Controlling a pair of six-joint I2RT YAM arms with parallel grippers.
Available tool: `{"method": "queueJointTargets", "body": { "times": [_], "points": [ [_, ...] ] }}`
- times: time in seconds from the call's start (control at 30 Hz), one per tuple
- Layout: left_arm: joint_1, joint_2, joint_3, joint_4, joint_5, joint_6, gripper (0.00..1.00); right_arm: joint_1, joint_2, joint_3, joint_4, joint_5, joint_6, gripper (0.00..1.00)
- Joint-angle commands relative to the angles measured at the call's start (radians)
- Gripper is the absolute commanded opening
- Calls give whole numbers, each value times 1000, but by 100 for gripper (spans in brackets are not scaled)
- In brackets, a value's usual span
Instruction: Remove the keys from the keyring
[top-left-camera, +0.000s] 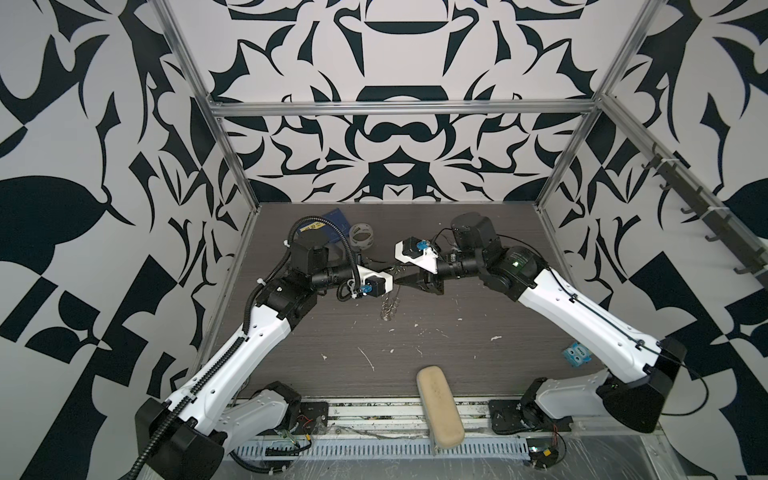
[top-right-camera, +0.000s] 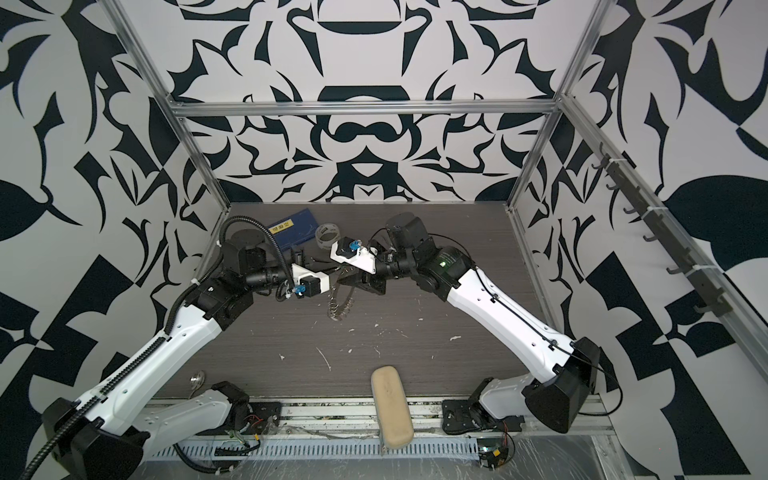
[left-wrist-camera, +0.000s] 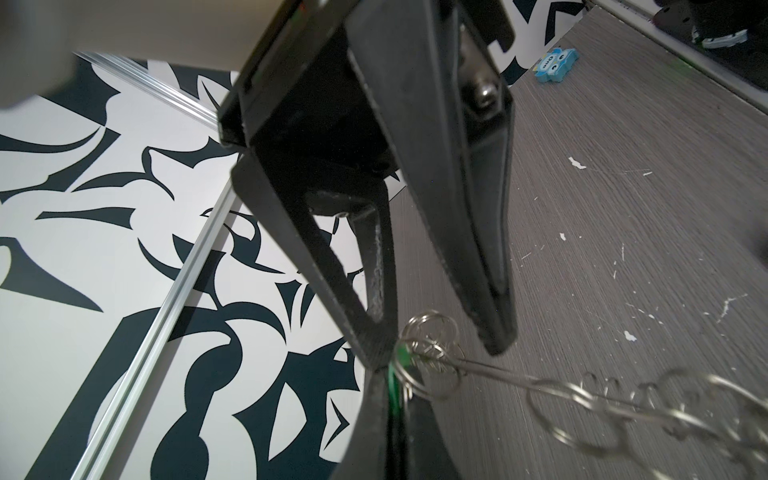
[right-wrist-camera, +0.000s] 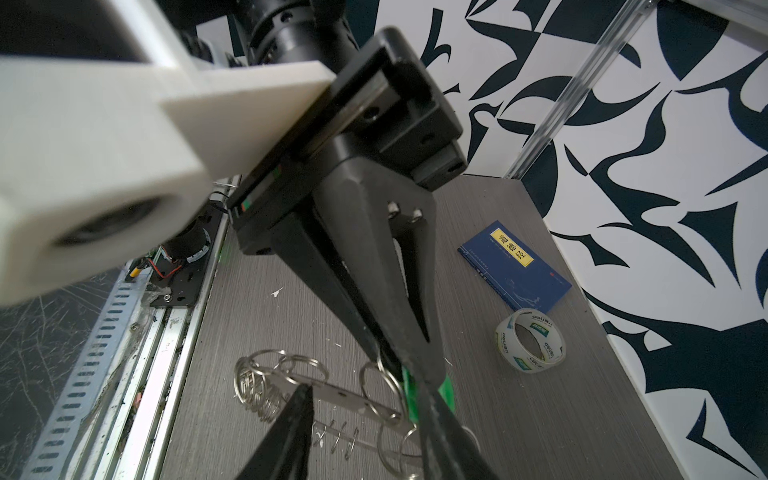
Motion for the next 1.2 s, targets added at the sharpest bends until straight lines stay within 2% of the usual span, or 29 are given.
{"method": "queueJointTargets", "body": {
  "times": [0.0,0.73,1.17],
  "points": [
    [4,-9,-1,30,-7,-8,0,18,-9,24,-19,-33,25,43],
    [3,-15,2,7,-38,-23,0,25,-47,16,-30,2,49,43],
    [3,-8,10,5,-41,-29,0,25,-17,26,-32,-80,89,41]
  ]
}}
